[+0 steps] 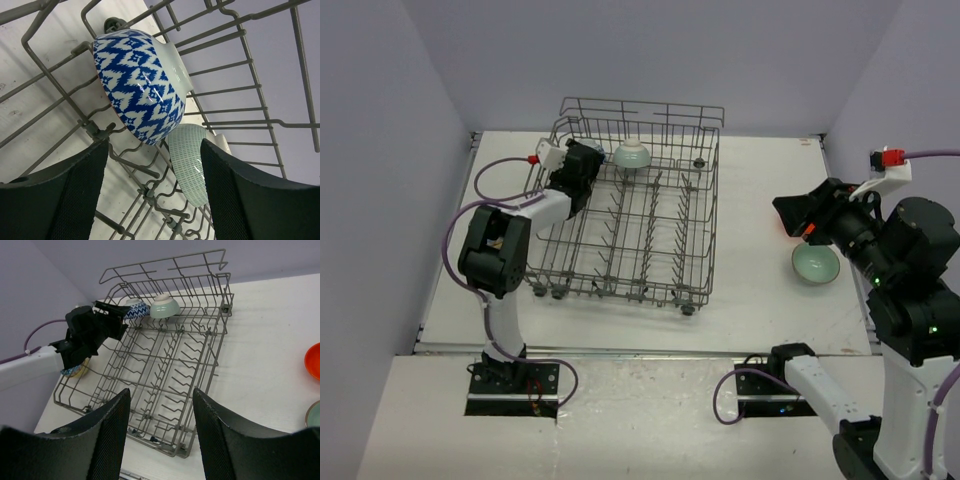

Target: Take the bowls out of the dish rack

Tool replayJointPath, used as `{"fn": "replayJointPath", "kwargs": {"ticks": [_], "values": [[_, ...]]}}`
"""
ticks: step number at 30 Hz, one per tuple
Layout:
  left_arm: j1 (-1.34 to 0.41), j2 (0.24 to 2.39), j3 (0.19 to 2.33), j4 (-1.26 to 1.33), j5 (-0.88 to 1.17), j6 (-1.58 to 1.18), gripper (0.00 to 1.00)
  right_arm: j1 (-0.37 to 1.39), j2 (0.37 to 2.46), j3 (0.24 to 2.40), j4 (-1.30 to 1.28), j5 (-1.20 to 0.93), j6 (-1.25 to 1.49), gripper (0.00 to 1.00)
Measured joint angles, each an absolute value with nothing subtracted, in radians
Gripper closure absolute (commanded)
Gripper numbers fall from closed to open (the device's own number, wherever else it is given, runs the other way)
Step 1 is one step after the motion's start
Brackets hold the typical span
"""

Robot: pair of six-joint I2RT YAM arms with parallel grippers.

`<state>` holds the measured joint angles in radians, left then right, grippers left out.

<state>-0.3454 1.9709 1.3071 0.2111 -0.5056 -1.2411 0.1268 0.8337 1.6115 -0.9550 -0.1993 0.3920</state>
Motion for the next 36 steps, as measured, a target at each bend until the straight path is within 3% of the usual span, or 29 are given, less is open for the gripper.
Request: {"fn": "replayJointPath", "kwargs": {"ticks": [19, 22, 25, 36], "values": [[-0.351, 2.109, 1.365, 0.419, -0.529, -1.182, 0.24, 0.157, 0.842, 1.61, -0.958, -0.204, 0.384, 0.46], [-0.352, 2.109, 1.343, 0.472, -0.528, -1.173, 0.28, 0.165, 0.842, 1.61, -0.959, -0.204, 0.381, 0.46], [-0.353, 2.109, 1.32, 0.529, -0.527, -1.164, 0.39, 0.172, 0.848, 1.619, -0.966, -0.204, 0.38, 0.46], [-0.354, 2.121, 1.266, 0.702, -0.525, -1.124, 0.5, 0.202, 0.855, 1.673, -0.974, -0.206, 0.38, 0.46]]}}
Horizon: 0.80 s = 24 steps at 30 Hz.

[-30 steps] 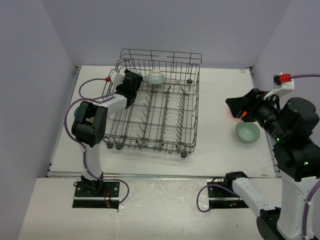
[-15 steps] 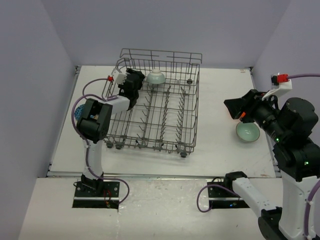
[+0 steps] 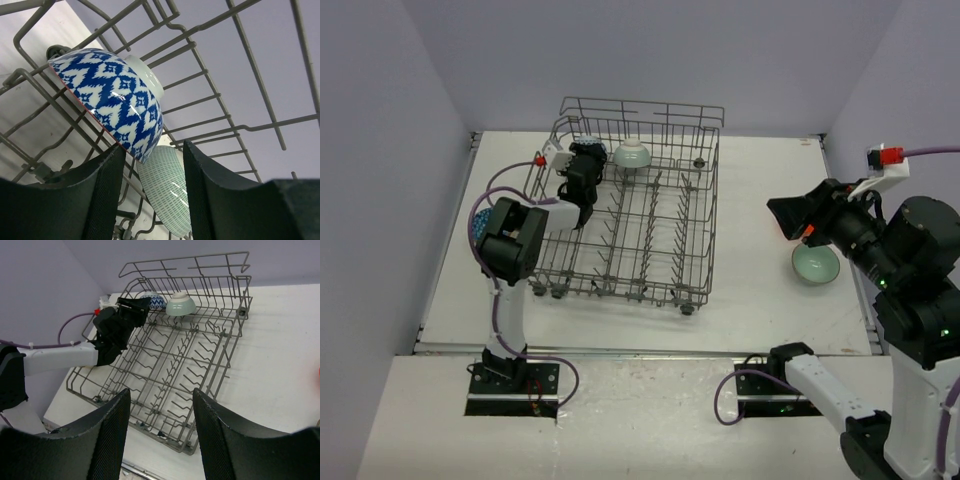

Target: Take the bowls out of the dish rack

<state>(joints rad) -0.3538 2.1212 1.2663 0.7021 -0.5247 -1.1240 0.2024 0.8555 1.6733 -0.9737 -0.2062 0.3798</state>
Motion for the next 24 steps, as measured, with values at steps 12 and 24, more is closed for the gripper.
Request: {"fn": "replayJointPath", "kwargs": {"ticks": [12, 24], "values": [[-0.359, 2.186, 1.218, 0.986, -0.485, -1.114, 0.78, 0.259, 0.858, 1.673, -0.975, -0.204, 0.358, 0.46], [-0.369, 2.161, 1.079, 1.191, -0.45, -1.1, 1.0, 0.276, 0.855, 1.669, -0.974, -0.201, 0.346, 0.46]]}}
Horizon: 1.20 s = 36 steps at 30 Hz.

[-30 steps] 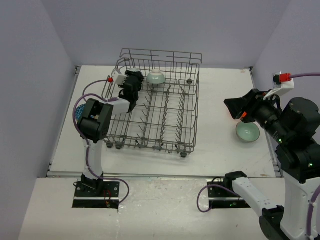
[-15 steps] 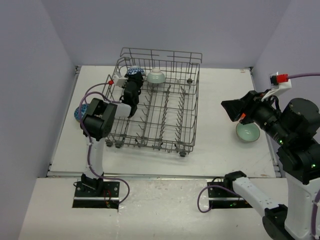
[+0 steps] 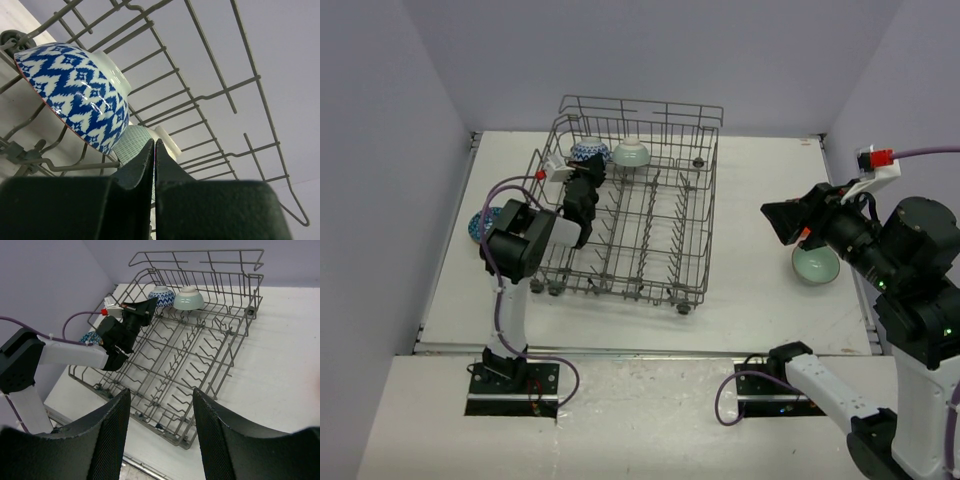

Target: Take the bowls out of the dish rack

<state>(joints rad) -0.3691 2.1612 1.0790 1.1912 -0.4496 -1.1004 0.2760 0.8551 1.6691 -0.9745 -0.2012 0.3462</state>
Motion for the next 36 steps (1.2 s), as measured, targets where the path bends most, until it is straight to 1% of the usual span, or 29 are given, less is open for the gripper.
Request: {"fn": "replayJointPath", "kwargs": {"ticks": [2, 3, 4, 6, 7, 10, 12, 14, 18, 23, 26, 29, 33, 36], "values": [[-0.372, 2.158, 1.069, 1.193, -0.45, -1.099, 1.0, 0.278, 0.855, 1.669, -0.975, -0.201, 0.346, 0.46], [-0.373, 2.156, 1.068, 1.196, -0.449, -1.1, 0.92, 0.279, 0.855, 1.669, -0.975, -0.201, 0.346, 0.46], [-0.373, 2.151, 1.06, 1.2, -0.447, -1.106, 0.75, 0.281, 0.854, 1.669, -0.974, -0.201, 0.346, 0.46], [-0.374, 2.135, 1.038, 1.196, -0.449, -1.108, 0.65, 0.281, 0.854, 1.669, -0.974, -0.202, 0.347, 0.46], [-0.376, 2.122, 1.024, 1.194, -0.453, -1.108, 0.63, 0.281, 0.854, 1.669, -0.974, -0.202, 0.346, 0.46], [-0.38, 2.091, 0.999, 1.169, -0.466, -1.106, 0.59, 0.281, 0.854, 1.667, -0.972, -0.203, 0.347, 0.46], [-0.381, 2.064, 0.998, 1.126, -0.466, -1.097, 0.58, 0.281, 0.852, 1.659, -0.971, -0.203, 0.347, 0.45], [-0.383, 2.019, 0.998, 1.062, -0.463, -1.074, 0.52, 0.281, 0.852, 1.642, -0.964, -0.204, 0.347, 0.45], [-0.392, 1.889, 1.034, 0.903, -0.449, -1.004, 0.46, 0.281, 0.876, 1.621, -0.959, -0.206, 0.347, 0.45], [-0.394, 1.761, 1.19, 0.714, -0.428, -0.894, 0.43, 0.281, 0.949, 1.626, -0.958, -0.214, 0.331, 0.43], [-0.394, 1.708, 1.325, 0.558, -0.416, -0.815, 0.38, 0.282, 1.009, 1.626, -0.958, -0.224, 0.319, 0.43], [-0.393, 1.674, 1.479, 0.372, -0.398, -0.735, 0.36, 0.29, 1.076, 1.63, -0.955, -0.227, 0.302, 0.41], [-0.387, 1.603, 1.642, 0.089, -0.381, -0.66, 0.35, 0.347, 1.176, 1.66, -0.946, -0.205, 0.262, 0.39], [-0.355, 1.515, 1.673, -0.094, -0.362, -0.633, 0.34, 0.413, 1.274, 1.749, -0.942, -0.167, 0.219, 0.39]]}}
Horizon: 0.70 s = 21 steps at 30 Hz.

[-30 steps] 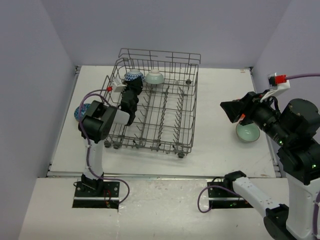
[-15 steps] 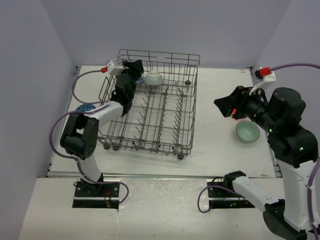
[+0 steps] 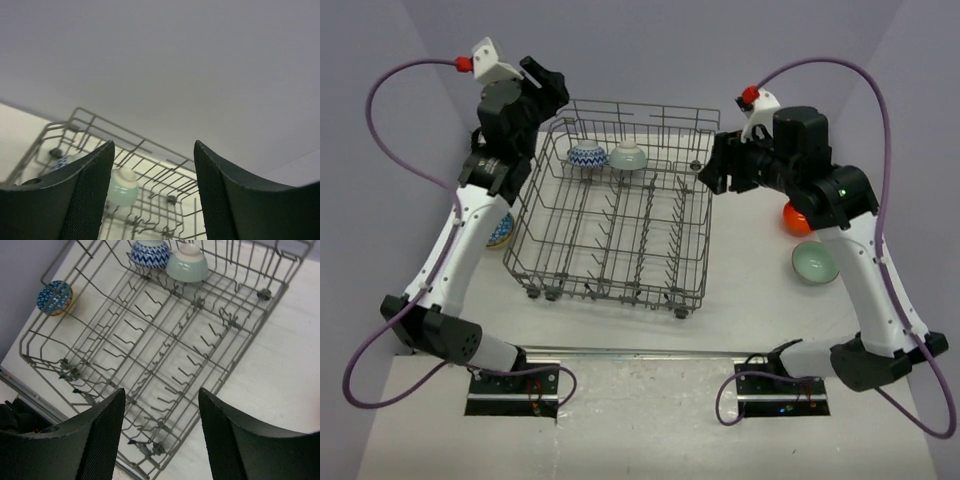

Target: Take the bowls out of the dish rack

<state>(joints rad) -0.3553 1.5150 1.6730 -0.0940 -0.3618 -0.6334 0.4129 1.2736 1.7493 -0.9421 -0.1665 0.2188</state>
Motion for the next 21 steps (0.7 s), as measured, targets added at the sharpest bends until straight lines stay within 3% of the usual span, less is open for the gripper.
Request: {"fn": "replayJointPath", "kwargs": {"ticks": [8, 12, 15, 16, 17, 20, 21], "values": [[-0.109, 1.419, 1.736, -0.524, -0.266, -0.598, 0.45, 0.525, 1.535, 2.101, -0.954, -0.091, 0.145, 0.38], [-0.033, 1.441, 1.716, -0.661, -0.236, -0.591, 1.0, 0.572, 1.627, 2.24, -1.01, -0.05, 0.155, 0.43], [-0.015, 1.442, 1.645, -0.739, -0.234, -0.595, 1.0, 0.633, 1.655, 2.251, -1.041, -0.013, 0.171, 0.57], [-0.008, 1.446, 1.633, -0.762, -0.231, -0.599, 1.0, 0.658, 1.665, 2.254, -1.052, 0.001, 0.175, 0.71], [0.001, 1.452, 1.625, -0.785, -0.229, -0.603, 1.0, 0.682, 1.681, 2.264, -1.065, 0.018, 0.175, 0.76], [0.03, 1.462, 1.621, -0.811, -0.228, -0.61, 1.0, 0.741, 1.737, 2.31, -1.077, 0.065, 0.155, 0.74], [0.038, 1.462, 1.621, -0.81, -0.229, -0.612, 1.0, 0.752, 1.753, 2.318, -1.076, 0.077, 0.145, 0.65]]}}
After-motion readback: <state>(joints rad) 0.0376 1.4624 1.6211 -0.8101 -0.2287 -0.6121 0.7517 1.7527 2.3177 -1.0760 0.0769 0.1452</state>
